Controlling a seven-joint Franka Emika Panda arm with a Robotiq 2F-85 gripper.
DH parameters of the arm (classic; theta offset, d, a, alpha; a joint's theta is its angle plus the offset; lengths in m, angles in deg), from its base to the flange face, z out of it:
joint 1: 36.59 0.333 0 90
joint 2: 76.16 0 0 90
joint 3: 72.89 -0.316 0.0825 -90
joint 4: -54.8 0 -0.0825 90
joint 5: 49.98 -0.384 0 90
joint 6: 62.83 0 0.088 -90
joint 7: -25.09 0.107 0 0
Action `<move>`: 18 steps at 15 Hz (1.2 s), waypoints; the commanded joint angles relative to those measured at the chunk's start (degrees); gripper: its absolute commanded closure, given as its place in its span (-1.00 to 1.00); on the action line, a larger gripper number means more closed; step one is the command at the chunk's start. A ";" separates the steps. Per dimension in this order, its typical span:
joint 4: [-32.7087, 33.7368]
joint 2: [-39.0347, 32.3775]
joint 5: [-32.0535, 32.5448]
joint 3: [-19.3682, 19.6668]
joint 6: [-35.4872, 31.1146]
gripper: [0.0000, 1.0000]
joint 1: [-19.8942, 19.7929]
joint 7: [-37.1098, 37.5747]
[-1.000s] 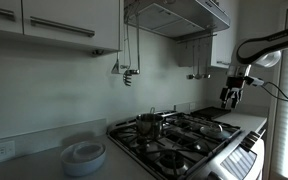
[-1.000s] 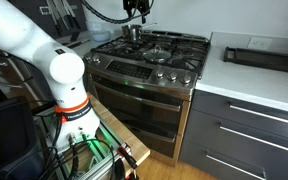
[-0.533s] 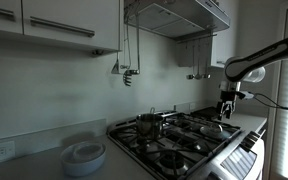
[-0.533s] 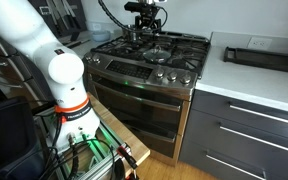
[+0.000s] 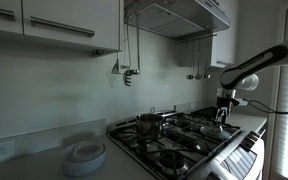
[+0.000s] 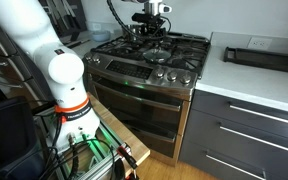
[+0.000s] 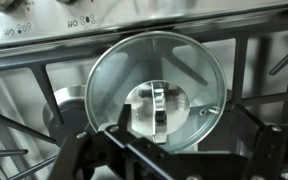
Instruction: Move the silver pot to the right
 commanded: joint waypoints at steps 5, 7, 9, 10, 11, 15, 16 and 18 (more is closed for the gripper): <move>1.30 -3.19 -8.65 1.94 -0.28 -0.83 -0.05 -6.74; 1.79 -3.79 -9.22 1.91 -0.27 -0.42 -0.20 -7.42; 2.20 -4.40 -8.39 1.70 -0.49 -0.32 -0.49 -7.14; 2.41 -4.68 -8.33 1.62 -0.56 -0.48 -0.52 -7.10; 2.54 -5.02 -7.52 1.29 -0.82 -0.50 -0.56 -6.36; 3.21 -6.27 -5.49 0.40 -1.64 -0.23 -0.56 -5.54; 3.36 -6.49 -4.87 0.24 -1.84 -0.16 -0.66 -5.27; 3.70 -6.89 -3.70 0.04 -2.09 0.14 -0.79 -5.13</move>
